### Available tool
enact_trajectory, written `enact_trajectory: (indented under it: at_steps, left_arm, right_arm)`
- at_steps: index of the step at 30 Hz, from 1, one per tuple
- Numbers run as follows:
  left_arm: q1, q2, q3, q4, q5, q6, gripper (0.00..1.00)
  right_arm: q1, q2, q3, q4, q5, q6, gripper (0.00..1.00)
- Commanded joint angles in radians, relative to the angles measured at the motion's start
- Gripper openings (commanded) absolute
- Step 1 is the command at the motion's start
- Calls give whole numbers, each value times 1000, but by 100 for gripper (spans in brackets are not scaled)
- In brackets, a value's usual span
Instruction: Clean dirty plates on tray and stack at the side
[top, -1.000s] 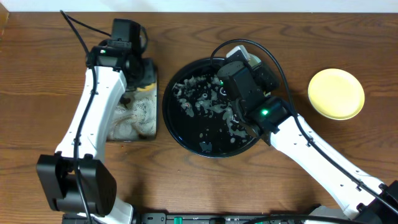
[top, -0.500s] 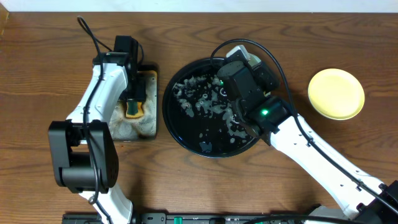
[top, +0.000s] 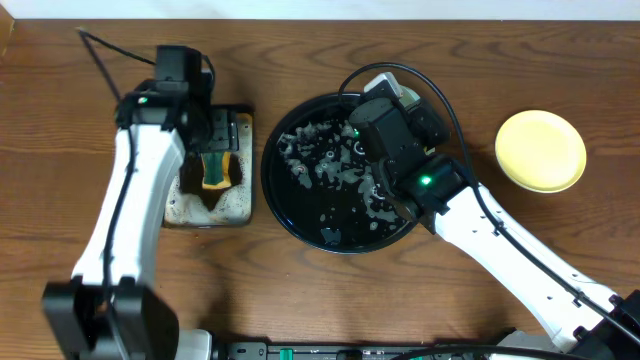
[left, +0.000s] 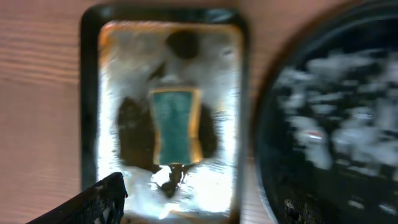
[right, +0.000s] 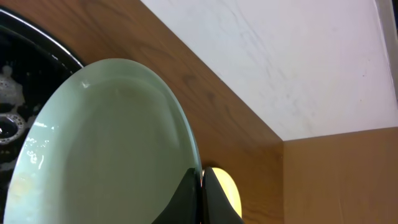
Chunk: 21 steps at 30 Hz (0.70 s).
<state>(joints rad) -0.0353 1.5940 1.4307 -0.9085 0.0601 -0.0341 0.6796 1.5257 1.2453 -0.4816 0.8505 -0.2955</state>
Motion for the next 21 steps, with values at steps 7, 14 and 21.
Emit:
enact_trajectory:
  at_steps: [7,14,21]
  left_arm:
    - [1,-41,13,-21,161,-16,78]
    - [-1,-40,13,-34,162,-16,78]
    - [-1,-40,13,-34,162,-16,78]
  right_arm:
    - [-85,-3,-3,-40,-74,147,1]
    - [-119,-3,-3,-58,-161,229,1]
    - [-205,-14,-3,-99,-379,346,1]
